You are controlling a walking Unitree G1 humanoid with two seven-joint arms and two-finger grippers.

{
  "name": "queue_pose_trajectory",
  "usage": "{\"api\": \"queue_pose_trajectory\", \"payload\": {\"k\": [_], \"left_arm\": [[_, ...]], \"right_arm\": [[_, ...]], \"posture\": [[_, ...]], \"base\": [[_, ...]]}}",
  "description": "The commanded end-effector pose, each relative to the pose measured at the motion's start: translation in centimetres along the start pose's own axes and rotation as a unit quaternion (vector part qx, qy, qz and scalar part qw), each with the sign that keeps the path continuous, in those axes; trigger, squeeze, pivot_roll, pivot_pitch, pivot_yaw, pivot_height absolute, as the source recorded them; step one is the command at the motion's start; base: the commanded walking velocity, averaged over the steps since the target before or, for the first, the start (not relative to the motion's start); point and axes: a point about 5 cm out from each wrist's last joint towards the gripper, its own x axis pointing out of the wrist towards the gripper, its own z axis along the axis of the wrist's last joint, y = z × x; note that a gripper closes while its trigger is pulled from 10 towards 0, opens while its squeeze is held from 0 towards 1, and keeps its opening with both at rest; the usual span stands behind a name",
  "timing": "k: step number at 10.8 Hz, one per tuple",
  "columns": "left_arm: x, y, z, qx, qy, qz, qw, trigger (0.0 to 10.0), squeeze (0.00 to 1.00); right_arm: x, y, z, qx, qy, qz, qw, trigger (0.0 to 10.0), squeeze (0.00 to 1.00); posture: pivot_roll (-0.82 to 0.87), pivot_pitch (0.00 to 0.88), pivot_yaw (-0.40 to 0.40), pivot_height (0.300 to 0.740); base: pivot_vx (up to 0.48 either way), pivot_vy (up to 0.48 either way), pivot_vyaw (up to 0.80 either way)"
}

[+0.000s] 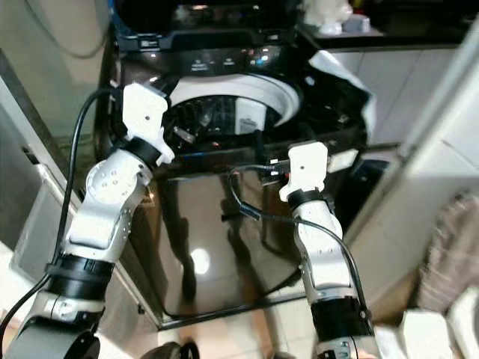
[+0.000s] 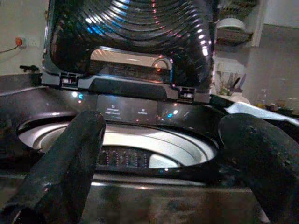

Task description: Clothes washing

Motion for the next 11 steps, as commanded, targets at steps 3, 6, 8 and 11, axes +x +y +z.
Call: {"api": "queue_pose_trajectory", "payload": {"k": [3, 6, 8, 11], "left_arm": [[-0.4, 0.0, -0.8, 0.015, 0.032, 0.007, 0.999, 10.0, 0.0], [-0.6, -0.3, -1.4, 0.024, 0.052, 0.004, 0.998, 10.0, 0.0], [-0.7, -0.4, -1.6, 0.022, 0.057, -0.003, 0.998, 10.0, 0.0], [-1.9, -0.9, -3.8, 0.022, 0.097, -0.008, 0.995, 10.0, 0.0]], "right_arm": [[0.2, 0.1, -0.4, -0.001, 0.0, 0.005, 1.0, 10.0, 0.0], [0.1, 0.2, -0.8, -0.002, 0.008, 0.006, 1.0, 10.0, 0.0], [0.1, 0.2, -1.2, -0.007, 0.018, 0.005, 1.0, 10.0, 0.0], [-0.3, -0.1, -2.0, -0.022, 0.03, 0.0, 0.999, 10.0, 0.0]], "posture": [[-0.13, 0.0, 0.025, 0.74], [-0.13, 0.0, 0.027, 0.74], [-0.13, 0.0, 0.028, 0.74], [-0.14, 0.0, 0.031, 0.711]], "base": [[0.0, 0.0, 0.0], [0.0, 0.0, 0.0], [0.0, 0.0, 0.0], [0.0, 0.0, -0.49]]}}
